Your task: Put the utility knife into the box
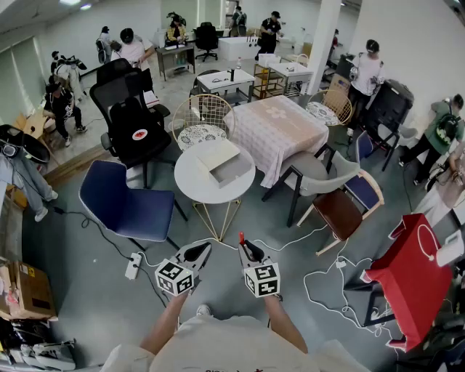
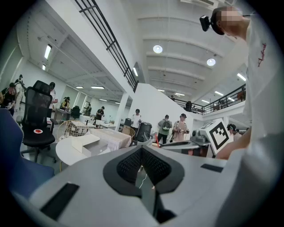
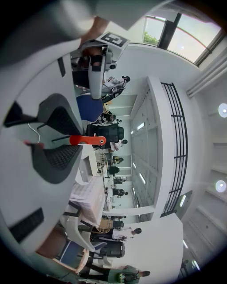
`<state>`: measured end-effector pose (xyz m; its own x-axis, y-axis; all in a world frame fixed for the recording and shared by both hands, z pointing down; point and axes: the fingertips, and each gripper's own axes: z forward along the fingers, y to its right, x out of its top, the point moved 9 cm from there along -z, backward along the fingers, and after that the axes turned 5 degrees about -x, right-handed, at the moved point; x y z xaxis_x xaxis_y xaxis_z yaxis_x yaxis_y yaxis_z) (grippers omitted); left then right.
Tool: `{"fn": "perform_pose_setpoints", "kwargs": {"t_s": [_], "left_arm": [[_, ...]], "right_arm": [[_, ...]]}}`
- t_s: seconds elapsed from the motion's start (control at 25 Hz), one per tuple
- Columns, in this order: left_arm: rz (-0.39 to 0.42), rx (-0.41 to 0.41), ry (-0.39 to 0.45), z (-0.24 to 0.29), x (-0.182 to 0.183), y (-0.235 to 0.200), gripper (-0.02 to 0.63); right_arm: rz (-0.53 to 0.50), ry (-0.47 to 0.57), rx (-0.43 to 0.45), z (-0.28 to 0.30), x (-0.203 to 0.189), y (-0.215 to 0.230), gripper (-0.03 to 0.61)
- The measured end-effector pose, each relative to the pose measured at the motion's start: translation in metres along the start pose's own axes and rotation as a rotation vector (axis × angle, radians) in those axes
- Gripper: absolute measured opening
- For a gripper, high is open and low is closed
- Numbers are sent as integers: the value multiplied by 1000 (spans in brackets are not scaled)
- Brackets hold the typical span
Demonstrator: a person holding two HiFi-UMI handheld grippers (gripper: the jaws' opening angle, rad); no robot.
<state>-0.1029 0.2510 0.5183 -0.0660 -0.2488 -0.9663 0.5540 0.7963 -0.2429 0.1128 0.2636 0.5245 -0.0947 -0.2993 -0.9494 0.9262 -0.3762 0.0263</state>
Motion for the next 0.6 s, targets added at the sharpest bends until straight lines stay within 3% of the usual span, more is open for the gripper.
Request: {"fn": "perform_pose_setpoints", "kwargs": {"t_s": [0.6], "left_arm": [[-8,16,-6,9,-12,29,11]], "right_arm": [[23,17,29,-20,-9,20,81]]}}
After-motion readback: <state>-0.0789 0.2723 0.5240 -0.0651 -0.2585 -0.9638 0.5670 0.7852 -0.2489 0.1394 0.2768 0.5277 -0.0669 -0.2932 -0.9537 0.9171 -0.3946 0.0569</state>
